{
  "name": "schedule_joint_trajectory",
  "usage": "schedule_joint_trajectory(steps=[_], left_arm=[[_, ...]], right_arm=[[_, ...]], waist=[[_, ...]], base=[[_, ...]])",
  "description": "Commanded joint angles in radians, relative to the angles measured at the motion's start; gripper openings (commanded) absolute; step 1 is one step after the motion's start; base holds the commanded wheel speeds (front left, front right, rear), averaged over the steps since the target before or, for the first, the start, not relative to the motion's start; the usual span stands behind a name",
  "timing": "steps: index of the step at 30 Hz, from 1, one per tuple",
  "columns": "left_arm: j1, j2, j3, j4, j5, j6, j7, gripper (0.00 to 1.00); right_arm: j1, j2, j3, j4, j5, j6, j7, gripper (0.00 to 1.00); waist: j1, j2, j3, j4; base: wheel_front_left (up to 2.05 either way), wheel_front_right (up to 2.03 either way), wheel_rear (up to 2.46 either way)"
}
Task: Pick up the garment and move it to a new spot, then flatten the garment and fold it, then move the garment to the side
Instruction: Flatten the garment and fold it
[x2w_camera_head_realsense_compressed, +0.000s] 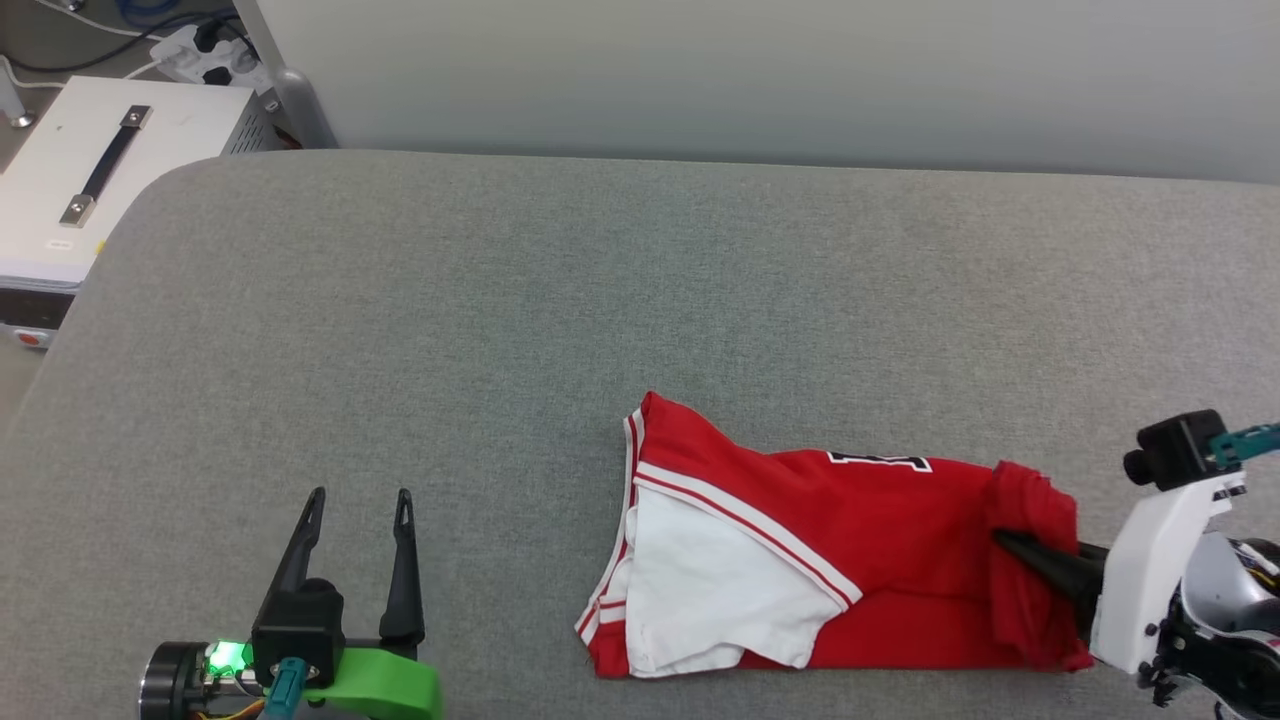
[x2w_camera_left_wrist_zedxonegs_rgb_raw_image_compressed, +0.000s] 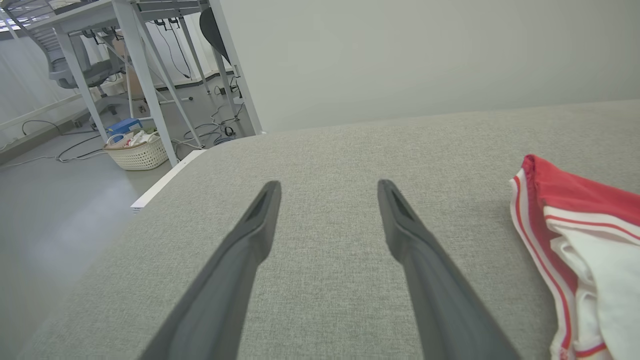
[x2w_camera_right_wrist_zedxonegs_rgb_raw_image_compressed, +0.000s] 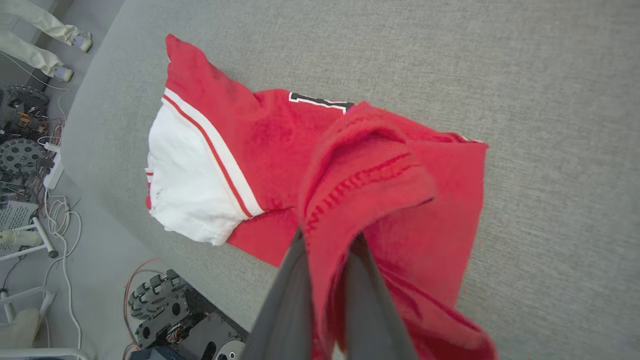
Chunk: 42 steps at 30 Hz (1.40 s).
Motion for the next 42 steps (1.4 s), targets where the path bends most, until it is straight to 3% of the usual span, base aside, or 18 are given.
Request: schedule_joint_trajectory(steps=[1,17,32,36,37,38,39,42], left_arm=[[-0.014,-0.007,-0.005,0.004,0.008,-0.007,-0.006,1.0],[-0.062,-0.019,-0.024,0.014,0.015,-0.009,-0.006,1.0],[-0.1,-0.03,-0.046,0.019,0.017,-0.004,-0.006,1.0],[-0.104,-0.033,-0.051,0.025,0.017,-0.002,-0.006,1.0],[-0.104,-0.033,-0.051,0.026,0.017,-0.001,-0.006,1.0],[-0.103,-0.033,-0.051,0.028,0.016,0.0,-0.006,1.0],[-0.101,-0.033,-0.05,0.029,0.016,0.002,-0.006,1.0],[-0.09,-0.03,-0.047,0.031,0.015,0.004,-0.006,1.0]], right_arm=[[-0.027,0.018,0.019,-0.012,0.001,-0.001,0.02,0.0],[-0.275,0.171,0.302,0.03,-0.06,-0.001,0.082,0.0],[-0.495,0.307,0.472,0.325,-0.109,-0.001,-0.07,0.0],[-0.52,0.309,0.529,0.369,-0.119,-0.001,-0.103,0.0],[-0.522,0.307,0.536,0.373,-0.115,-0.001,-0.113,0.14],[-0.524,0.3,0.543,0.374,-0.112,-0.001,-0.126,0.42],[-0.526,0.292,0.549,0.371,-0.114,-0.001,-0.14,1.0],[-0.523,0.262,0.555,0.349,-0.118,-0.001,-0.197,1.0]], waist=[[0.0,0.0,0.011,0.01],[0.0,0.0,0.061,0.051],[0.0,0.0,0.1,0.08],[0.0,0.0,0.102,0.087],[0.0,0.0,0.101,0.086],[0.0,0.0,0.097,0.085],[0.0,0.0,0.093,0.083],[0.0,0.0,0.077,0.074]], base=[[0.0,0.0,0.0],[0.0,0.0,0.0],[0.0,0.0,0.0],[0.0,0.0,0.0],[0.0,0.0,0.0],[0.0,0.0,0.0],[0.0,0.0,0.0],[0.0,0.0,0.0]])
